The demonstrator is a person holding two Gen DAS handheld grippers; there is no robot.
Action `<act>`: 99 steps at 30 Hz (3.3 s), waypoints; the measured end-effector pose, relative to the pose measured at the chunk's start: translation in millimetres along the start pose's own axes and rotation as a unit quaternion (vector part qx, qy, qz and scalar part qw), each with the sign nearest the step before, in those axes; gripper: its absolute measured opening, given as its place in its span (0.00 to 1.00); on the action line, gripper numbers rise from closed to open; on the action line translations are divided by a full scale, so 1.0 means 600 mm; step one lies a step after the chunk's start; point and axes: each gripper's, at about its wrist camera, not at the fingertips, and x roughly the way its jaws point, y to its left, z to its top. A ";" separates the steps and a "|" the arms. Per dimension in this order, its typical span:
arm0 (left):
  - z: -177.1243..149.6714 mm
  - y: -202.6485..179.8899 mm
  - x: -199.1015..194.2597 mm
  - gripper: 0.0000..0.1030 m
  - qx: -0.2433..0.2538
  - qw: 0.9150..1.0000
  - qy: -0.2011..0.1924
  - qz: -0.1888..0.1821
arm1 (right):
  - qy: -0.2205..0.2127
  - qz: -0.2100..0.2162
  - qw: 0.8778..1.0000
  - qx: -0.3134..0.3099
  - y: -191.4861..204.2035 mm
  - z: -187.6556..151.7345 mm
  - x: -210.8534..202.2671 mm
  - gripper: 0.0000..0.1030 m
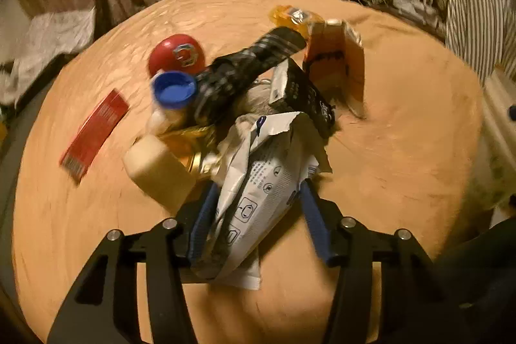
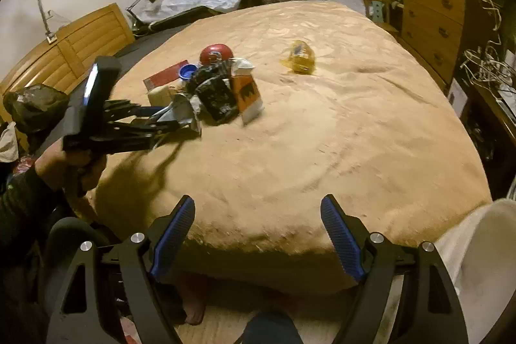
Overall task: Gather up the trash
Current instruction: 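Grasp the white wrapper packet with the left tool, then grasp the beige sponge with the right tool while the left tool holds the packet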
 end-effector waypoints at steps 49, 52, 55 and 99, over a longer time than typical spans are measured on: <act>-0.177 0.221 -0.097 0.31 -0.278 0.957 -0.013 0.086 | 0.054 0.142 0.988 -0.031 0.285 0.149 0.334 0.57; -0.179 0.226 -0.096 0.31 -0.292 0.952 -0.020 0.089 | 0.053 0.115 0.992 -0.026 0.328 0.164 0.363 0.67; -0.185 0.226 -0.094 0.31 -0.302 0.949 -0.020 0.094 | 0.052 0.066 0.996 -0.019 0.359 0.170 0.385 0.68; -0.026 -0.070 -0.304 0.31 -0.182 0.955 -0.206 0.114 | -0.239 -0.065 0.967 -0.064 0.249 0.068 -0.155 0.40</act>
